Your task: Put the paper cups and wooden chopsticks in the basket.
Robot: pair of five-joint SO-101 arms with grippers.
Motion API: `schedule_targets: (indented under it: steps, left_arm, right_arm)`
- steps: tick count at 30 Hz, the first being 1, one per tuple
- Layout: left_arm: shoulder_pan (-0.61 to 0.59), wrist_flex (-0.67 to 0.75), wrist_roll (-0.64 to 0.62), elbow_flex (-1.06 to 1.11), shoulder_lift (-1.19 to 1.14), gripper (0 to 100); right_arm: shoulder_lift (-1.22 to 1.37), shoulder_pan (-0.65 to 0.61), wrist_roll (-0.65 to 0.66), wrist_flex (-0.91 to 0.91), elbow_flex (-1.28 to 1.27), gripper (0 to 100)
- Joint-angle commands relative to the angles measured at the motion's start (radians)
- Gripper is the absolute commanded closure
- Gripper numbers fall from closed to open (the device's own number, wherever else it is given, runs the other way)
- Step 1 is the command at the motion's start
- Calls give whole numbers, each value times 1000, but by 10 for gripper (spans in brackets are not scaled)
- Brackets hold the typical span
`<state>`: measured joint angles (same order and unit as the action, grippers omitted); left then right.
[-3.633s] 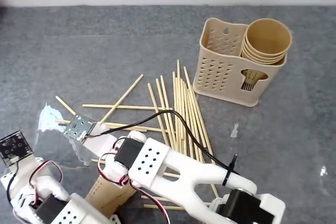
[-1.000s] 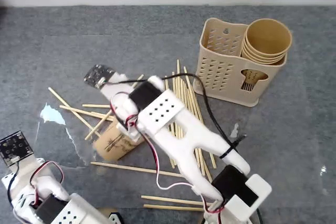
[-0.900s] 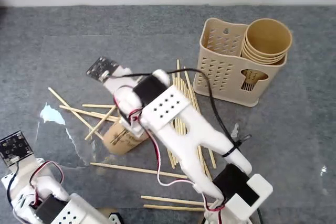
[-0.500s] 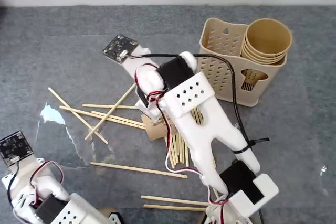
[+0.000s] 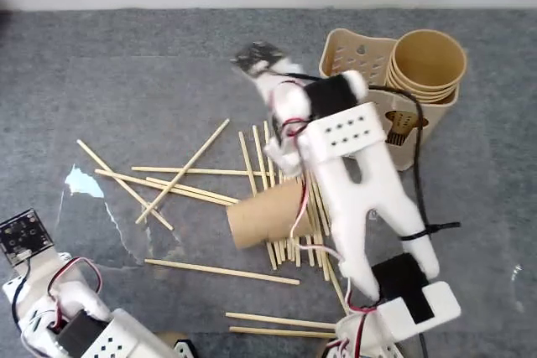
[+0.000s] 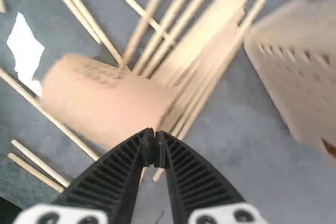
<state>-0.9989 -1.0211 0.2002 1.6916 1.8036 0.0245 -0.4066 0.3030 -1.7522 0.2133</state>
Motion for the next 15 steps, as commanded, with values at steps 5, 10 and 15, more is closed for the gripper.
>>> schedule_targets:
  steps: [5,10,15]
  left_arm:
    - [5,-2,2,-10,17,987]
    - [5,-2,5,-10,17,987]
    - [5,-2,5,-10,17,987]
  right_arm:
    - [-51,56,17,59,-292,991]
    - [-62,50,12,-18,-376,991]
    - [-124,58,9,-45,-422,991]
